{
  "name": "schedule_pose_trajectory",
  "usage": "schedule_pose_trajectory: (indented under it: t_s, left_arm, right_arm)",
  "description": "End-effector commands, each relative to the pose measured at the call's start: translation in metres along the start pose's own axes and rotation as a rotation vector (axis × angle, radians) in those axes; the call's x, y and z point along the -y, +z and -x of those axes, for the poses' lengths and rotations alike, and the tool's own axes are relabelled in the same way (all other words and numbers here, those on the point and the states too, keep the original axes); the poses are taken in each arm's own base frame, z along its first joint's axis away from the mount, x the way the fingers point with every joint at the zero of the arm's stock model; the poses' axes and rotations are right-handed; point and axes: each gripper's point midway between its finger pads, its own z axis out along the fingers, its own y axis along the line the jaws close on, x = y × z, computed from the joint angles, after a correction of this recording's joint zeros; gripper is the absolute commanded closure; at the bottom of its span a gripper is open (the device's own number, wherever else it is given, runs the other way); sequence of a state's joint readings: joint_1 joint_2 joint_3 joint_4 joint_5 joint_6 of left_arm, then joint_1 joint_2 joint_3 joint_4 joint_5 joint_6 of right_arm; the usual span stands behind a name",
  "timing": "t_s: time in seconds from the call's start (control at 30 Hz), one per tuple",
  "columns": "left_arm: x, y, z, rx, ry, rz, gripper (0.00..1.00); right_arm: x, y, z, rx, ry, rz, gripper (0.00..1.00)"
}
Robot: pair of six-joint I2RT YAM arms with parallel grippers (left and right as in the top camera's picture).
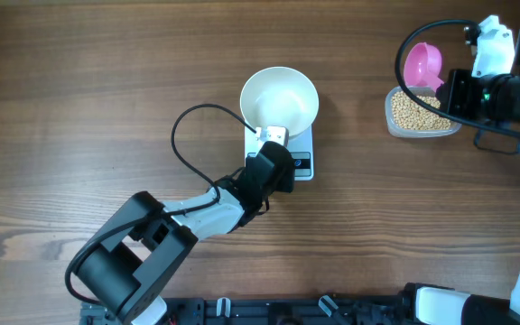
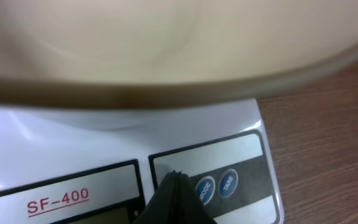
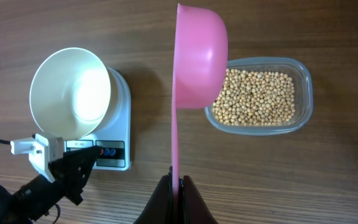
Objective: Scoop item into bowl and weigh 150g on scale
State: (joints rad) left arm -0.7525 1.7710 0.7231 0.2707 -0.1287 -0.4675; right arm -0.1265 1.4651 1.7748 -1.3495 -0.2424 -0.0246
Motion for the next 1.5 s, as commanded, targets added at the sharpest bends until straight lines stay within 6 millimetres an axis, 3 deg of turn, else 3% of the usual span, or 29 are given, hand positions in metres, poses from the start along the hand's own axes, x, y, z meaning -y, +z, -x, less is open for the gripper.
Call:
schedule_pose_trajectory:
  t_s: [0.0, 0.47, 0.63, 0.9, 1.47]
  left_arm:
    - [-0.010, 0.008, -0.018, -0.051, 0.015, 0.025, 0.96]
    - [-0.014, 0.008, -0.026, -0.084, 0.020, 0.042, 0.96]
    - [-0.004, 0.007, -0.032, -0.120, 0.017, -0.018, 0.96]
    - [-0.018, 0.006, -0.036, -0.131, 0.024, 0.054, 0.96]
    - [-0.024, 0.006, -0.038, -0.133, 0.029, 0.085, 0.96]
  right_arm:
    - [0.001, -0.002, 0.004, 0.013, -0.011, -0.008, 0.96]
    - [0.002, -0.002, 0.004, 0.013, -0.011, -0.012, 0.96]
    - [0.002, -0.002, 0.004, 0.013, -0.011, -0.011, 0.96]
    - [0.002, -0.002, 0.004, 0.013, -0.011, -0.012, 0.96]
    - [0.002, -0.002, 0.004, 0.013, -0.011, -0.012, 0.96]
